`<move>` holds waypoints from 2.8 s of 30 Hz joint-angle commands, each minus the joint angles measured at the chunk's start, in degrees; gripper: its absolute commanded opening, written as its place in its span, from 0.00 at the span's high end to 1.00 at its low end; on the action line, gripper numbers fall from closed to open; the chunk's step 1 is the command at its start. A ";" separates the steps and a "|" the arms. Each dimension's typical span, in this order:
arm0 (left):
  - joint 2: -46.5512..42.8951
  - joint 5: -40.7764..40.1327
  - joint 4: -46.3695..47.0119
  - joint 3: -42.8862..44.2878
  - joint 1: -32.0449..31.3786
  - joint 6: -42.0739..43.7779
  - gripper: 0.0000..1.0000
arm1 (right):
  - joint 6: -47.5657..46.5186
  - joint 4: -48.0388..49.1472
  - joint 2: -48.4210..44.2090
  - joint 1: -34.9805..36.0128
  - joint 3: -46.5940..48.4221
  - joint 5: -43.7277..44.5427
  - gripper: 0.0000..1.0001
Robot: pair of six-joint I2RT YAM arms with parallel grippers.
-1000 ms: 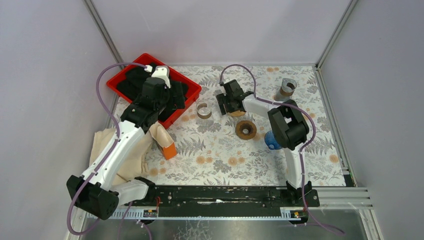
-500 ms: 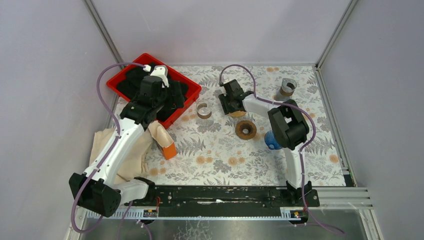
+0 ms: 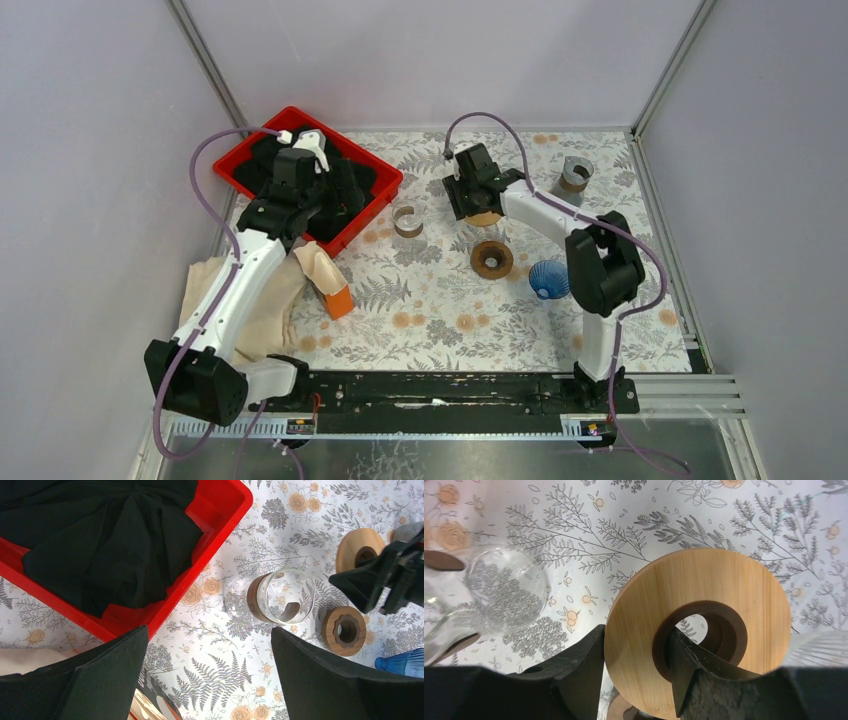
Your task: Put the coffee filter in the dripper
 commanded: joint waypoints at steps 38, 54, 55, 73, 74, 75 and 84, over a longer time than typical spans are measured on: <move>-1.98 7.17 1.18 -6.71 10.17 -4.07 0.00 | -5.82 -10.51 2.51 16.75 25.35 -2.72 0.63; -1.65 8.29 1.32 -6.98 10.50 -4.05 0.00 | -6.31 -12.32 7.87 18.00 27.98 -0.75 0.52; -1.54 8.45 1.36 -6.97 10.57 -4.06 0.00 | -6.27 -12.39 8.03 17.98 28.01 -0.85 0.50; -0.42 12.01 1.96 -7.15 10.68 -3.52 0.00 | -5.52 -13.88 5.85 18.83 28.09 -3.64 0.37; -0.38 12.54 2.08 -7.17 10.64 -3.48 0.00 | -5.31 -13.61 5.03 18.80 27.70 -3.99 0.37; -0.24 13.40 2.22 -7.15 10.69 -3.35 0.00 | -5.22 -13.28 3.86 18.83 27.15 -4.28 0.37; 1.05 19.02 2.99 -7.02 10.50 -2.53 0.00 | -4.51 -9.15 -5.77 18.75 17.79 -0.38 0.32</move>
